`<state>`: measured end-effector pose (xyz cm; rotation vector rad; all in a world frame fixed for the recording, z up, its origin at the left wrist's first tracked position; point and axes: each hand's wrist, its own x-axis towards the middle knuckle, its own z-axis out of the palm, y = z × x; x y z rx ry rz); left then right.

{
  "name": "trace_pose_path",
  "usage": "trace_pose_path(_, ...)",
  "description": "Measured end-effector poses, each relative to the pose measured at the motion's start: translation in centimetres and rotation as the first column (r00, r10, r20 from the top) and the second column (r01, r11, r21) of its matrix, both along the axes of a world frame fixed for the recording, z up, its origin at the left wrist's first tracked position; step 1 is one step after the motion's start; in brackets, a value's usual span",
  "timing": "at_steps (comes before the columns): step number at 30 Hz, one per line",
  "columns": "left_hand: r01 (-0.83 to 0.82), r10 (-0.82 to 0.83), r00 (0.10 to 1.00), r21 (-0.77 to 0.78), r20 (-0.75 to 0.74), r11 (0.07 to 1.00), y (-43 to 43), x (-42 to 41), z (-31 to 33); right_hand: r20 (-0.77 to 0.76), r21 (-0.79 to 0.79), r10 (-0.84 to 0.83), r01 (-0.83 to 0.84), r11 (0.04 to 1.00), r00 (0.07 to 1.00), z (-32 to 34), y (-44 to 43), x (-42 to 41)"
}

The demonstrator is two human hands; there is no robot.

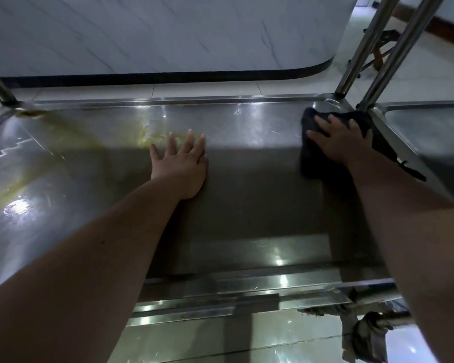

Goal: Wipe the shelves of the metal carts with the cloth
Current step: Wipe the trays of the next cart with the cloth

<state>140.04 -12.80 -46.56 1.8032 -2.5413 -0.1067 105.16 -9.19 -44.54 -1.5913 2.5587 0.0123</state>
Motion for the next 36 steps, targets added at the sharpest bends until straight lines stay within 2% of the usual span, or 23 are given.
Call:
trace_pose_path(3, -0.005, 0.005, 1.000, 0.003, 0.008, 1.000, 0.1, -0.1, 0.1, 0.079, -0.047, -0.059, 0.063, 0.997, 0.995, 0.1, -2.3, 4.8)
trace_pose_path(7, 0.002, -0.002, 1.000, -0.012, -0.010, 1.000, 0.2, 0.2, 0.1, 0.073, -0.110, 0.305, -0.296, 0.949, 0.949, -0.4, -4.5, 16.7)
trace_pose_path(10, -0.011, 0.011, 0.999, -0.003, -0.034, 1.000, 0.2, 0.5, 0.3, 0.067, -0.133, 0.413, -0.402, 0.906, 0.908, -0.8, -4.1, 19.8)
trace_pose_path(13, -0.015, 0.015, 0.999, 0.006, -0.039, 1.000, 0.4, 0.4, 0.5, 0.058, -0.148, 0.351, -0.340, 0.929, 0.935, -0.3, -3.5, 14.6)
trace_pose_path(18, -0.020, 0.020, 0.999, 0.002, -0.028, 1.000, 0.4, 0.0, 0.1, 0.018, -0.035, 0.022, -0.021, 0.999, 1.000, -0.2, 0.3, 0.7)
trace_pose_path(21, -0.016, 0.016, 1.000, 0.001, -0.017, 1.000, 0.3, -0.1, 0.1, 0.014, -0.022, -0.054, 0.055, 0.998, 0.998, -0.6, 2.3, 0.6)
trace_pose_path(23, -0.016, 0.016, 1.000, 0.010, -0.009, 1.000, 0.4, -0.1, 0.3, 0.052, -0.056, -0.018, 0.021, 0.998, 0.998, -0.6, 2.6, 4.4)
trace_pose_path(27, -0.031, 0.031, 0.999, 0.036, -0.006, 0.999, 0.7, 0.1, 0.8, 0.051, -0.070, 0.259, -0.255, 0.964, 0.965, -0.7, 2.5, 15.3)
trace_pose_path(29, -0.031, 0.031, 0.999, 0.029, -0.005, 0.999, 0.8, 0.2, 0.9, 0.049, -0.066, 0.330, -0.326, 0.943, 0.943, -1.0, 2.7, 18.5)
trace_pose_path(31, -0.021, 0.022, 1.000, 0.024, -0.013, 0.999, 0.9, 0.3, 0.8, 0.068, -0.093, 0.338, -0.332, 0.939, 0.939, -1.1, 3.1, 17.9)
trace_pose_path(33, -0.017, 0.018, 0.999, 0.022, -0.031, 1.000, 0.9, 0.4, 0.7, 0.064, -0.125, 0.303, -0.294, 0.948, 0.951, -1.0, 3.6, 13.9)
trace_pose_path(36, -0.020, 0.021, 0.999, 0.016, -0.036, 1.000, 0.9, 0.2, 0.4, 0.053, -0.082, 0.099, -0.094, 0.992, 0.994, -0.5, 5.8, 5.0)
